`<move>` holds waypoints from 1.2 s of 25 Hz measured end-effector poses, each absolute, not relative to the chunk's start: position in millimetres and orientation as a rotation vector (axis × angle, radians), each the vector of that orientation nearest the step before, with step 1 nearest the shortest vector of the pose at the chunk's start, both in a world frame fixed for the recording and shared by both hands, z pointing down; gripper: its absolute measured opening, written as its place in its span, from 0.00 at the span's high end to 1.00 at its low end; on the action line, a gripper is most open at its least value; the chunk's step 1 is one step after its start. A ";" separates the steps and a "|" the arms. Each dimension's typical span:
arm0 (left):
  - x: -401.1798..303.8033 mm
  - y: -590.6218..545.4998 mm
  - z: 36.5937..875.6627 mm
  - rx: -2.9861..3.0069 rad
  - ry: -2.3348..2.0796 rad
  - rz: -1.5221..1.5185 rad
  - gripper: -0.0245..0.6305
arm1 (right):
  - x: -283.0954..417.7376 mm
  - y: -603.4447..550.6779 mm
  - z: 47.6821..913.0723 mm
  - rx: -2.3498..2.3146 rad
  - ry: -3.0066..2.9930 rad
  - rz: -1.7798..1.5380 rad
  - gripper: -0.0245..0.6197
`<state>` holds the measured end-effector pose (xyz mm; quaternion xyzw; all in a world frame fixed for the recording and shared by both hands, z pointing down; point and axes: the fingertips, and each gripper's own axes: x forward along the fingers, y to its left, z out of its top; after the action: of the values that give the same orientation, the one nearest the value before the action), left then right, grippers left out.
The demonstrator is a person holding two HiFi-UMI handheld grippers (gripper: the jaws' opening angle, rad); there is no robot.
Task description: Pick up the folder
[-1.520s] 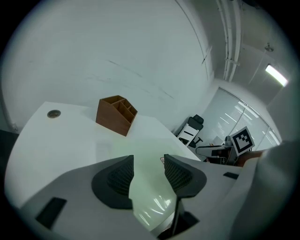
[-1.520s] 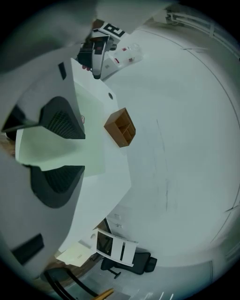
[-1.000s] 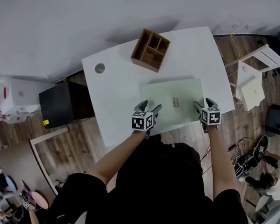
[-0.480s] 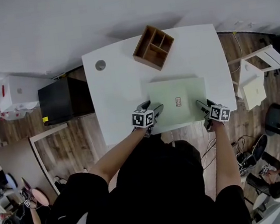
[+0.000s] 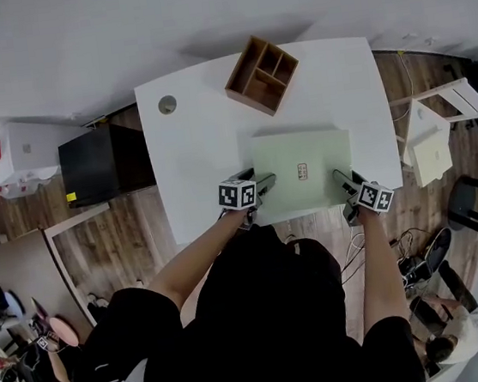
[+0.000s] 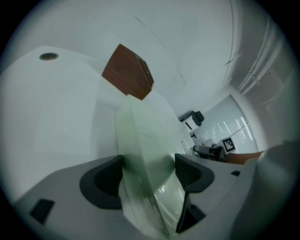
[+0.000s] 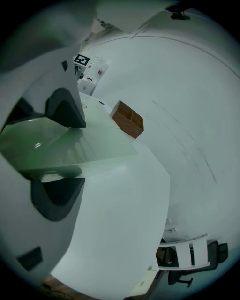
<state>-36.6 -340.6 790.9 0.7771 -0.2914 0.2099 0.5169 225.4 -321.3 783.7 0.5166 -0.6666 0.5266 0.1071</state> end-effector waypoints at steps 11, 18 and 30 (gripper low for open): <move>-69.3 -349.2 773.5 1.860 -0.858 0.426 0.45 | 192.3 -301.0 777.8 1.550 -1.990 1.473 0.46; -79.4 -332.4 748.1 1.947 -0.935 0.371 0.44 | 175.0 -285.9 742.5 1.529 -2.119 1.335 0.46; -53.6 -264.2 640.0 2.133 -1.141 0.141 0.44 | 202.2 -223.4 635.6 1.627 -2.378 0.971 0.46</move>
<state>-53.6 -264.2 640.0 0.8241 -0.4407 0.0545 0.3517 202.2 -223.4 635.6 0.5345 -0.7811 0.3189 0.0505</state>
